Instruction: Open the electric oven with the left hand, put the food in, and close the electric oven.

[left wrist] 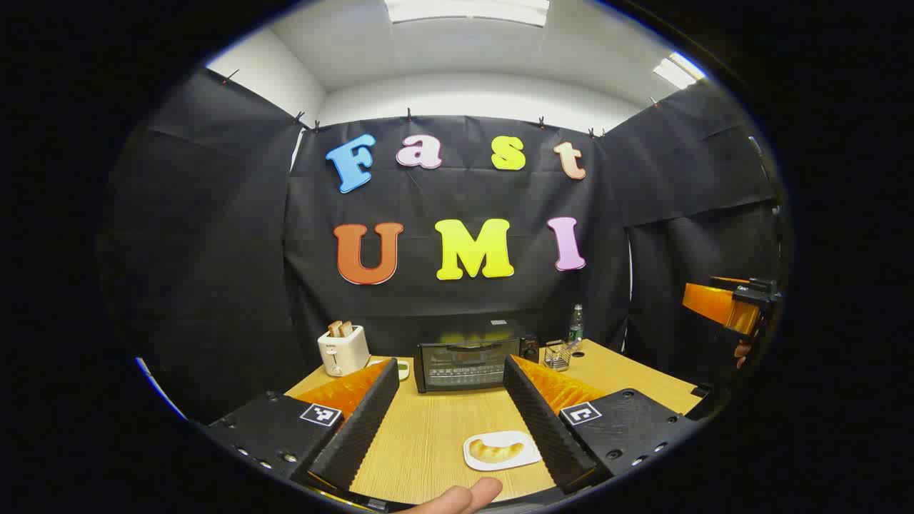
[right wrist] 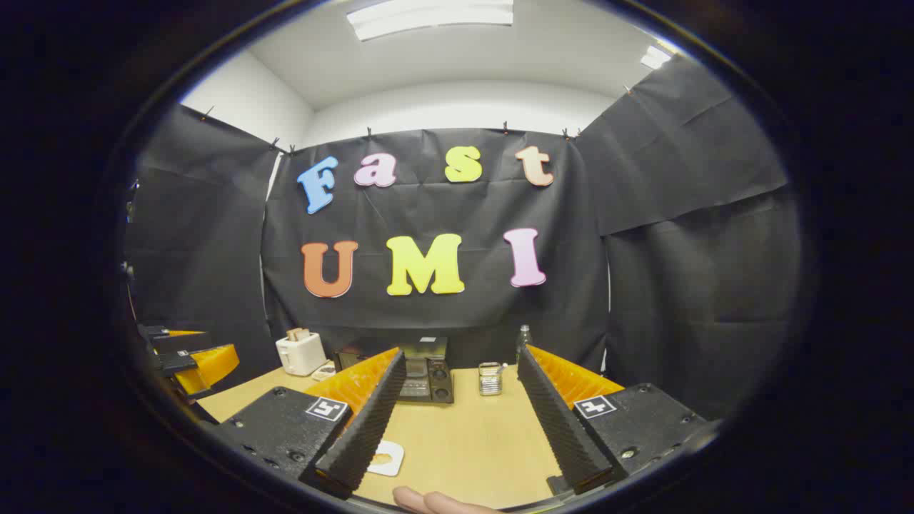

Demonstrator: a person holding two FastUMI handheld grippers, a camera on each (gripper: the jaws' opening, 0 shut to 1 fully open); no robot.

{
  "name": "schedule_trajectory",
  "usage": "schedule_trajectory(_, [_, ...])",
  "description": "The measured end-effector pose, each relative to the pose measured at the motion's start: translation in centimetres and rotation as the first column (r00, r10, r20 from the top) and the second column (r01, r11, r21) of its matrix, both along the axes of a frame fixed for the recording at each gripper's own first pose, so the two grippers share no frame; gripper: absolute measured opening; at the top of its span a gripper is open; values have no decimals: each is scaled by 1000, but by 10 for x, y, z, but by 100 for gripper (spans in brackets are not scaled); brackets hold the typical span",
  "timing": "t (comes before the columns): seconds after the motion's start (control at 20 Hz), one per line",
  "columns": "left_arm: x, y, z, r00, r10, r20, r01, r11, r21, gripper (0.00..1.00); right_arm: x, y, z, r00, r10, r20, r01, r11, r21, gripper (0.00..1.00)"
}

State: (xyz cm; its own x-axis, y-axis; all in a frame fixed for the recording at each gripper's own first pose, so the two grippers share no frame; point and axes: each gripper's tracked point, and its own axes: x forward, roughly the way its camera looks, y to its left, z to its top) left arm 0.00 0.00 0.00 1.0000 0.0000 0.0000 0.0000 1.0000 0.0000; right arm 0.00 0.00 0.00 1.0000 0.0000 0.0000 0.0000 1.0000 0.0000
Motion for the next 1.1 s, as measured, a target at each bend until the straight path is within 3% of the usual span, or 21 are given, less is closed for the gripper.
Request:
schedule_trajectory(0.75, [12, -2, -15, 1000, 2, -16, -2, 1000, -7, 96, -1, -19, -16, 1000, -8, 15, 7, 1000, 27, 100])
schedule_trajectory(1.1, [80, -11, -12, 996, -82, -18, 81, 996, -47, 96, 15, -51, -37, 998, -58, 10, 58, 996, 68, 100])
